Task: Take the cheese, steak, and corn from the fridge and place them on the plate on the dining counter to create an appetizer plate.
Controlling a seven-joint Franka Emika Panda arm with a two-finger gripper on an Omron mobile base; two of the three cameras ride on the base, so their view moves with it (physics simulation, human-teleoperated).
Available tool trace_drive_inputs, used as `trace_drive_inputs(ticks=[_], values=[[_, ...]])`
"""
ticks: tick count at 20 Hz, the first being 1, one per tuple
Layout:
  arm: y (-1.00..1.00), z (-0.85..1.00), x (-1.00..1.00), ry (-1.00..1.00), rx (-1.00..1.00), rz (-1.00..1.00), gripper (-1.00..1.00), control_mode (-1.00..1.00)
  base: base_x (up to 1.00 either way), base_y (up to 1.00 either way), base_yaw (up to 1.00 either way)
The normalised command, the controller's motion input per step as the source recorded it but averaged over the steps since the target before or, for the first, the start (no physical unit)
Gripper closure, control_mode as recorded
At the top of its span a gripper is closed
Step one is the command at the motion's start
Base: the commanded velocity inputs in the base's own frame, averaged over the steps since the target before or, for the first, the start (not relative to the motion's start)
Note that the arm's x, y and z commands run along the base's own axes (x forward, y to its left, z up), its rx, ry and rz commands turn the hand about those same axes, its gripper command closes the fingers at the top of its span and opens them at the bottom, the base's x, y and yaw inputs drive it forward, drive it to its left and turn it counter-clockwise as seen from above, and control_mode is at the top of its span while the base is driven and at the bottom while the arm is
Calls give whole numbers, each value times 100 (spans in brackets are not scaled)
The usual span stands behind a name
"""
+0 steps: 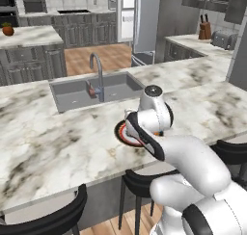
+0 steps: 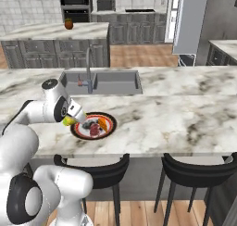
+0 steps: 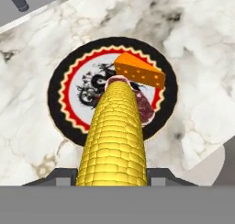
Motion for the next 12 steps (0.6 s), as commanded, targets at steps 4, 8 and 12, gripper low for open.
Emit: trace_drive_inputs(ticks=[4, 8, 12], values=[[5, -39, 75, 16, 0, 7, 100, -100, 0, 0, 0], [1, -41, 62, 7, 0, 5, 100, -100, 0, 0, 0], [19, -41, 72, 4, 0, 1, 100, -100, 0, 0, 0]])
